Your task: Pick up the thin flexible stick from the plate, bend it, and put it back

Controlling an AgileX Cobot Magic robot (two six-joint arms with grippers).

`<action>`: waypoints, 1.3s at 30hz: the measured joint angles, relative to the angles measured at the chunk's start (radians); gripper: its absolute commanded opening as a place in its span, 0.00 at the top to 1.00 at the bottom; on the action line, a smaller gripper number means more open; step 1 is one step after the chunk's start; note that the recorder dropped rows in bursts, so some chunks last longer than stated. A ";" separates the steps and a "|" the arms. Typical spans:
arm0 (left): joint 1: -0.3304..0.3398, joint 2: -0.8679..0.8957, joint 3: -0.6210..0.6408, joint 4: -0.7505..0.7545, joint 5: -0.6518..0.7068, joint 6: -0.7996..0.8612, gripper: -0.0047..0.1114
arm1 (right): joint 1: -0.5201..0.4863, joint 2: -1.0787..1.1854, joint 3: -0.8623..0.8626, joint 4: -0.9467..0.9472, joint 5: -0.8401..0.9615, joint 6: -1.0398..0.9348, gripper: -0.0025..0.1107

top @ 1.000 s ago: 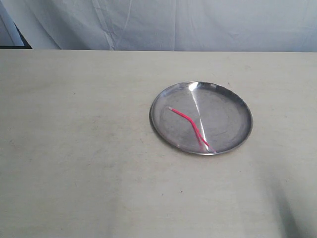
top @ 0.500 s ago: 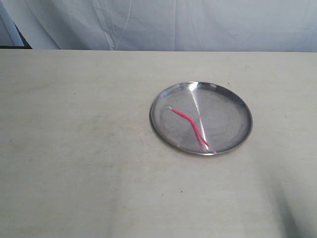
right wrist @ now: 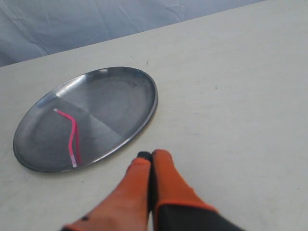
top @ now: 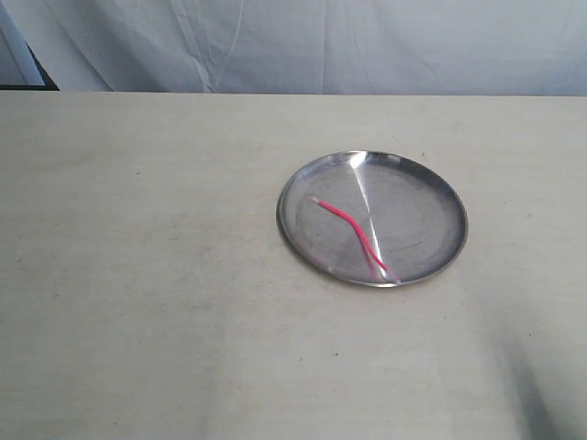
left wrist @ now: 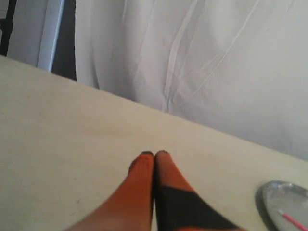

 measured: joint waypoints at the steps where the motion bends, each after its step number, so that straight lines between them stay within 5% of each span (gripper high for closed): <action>1: 0.000 0.000 0.015 0.000 0.009 0.002 0.96 | 0.000 0.000 0.000 0.000 0.000 0.000 0.97; 9: 0.000 0.000 0.041 -0.009 0.102 0.006 0.96 | 0.000 0.000 0.000 0.000 0.000 0.002 0.97; 39: 0.000 0.000 0.041 -0.009 0.109 0.006 0.96 | 0.000 0.000 0.000 0.000 0.000 0.004 0.97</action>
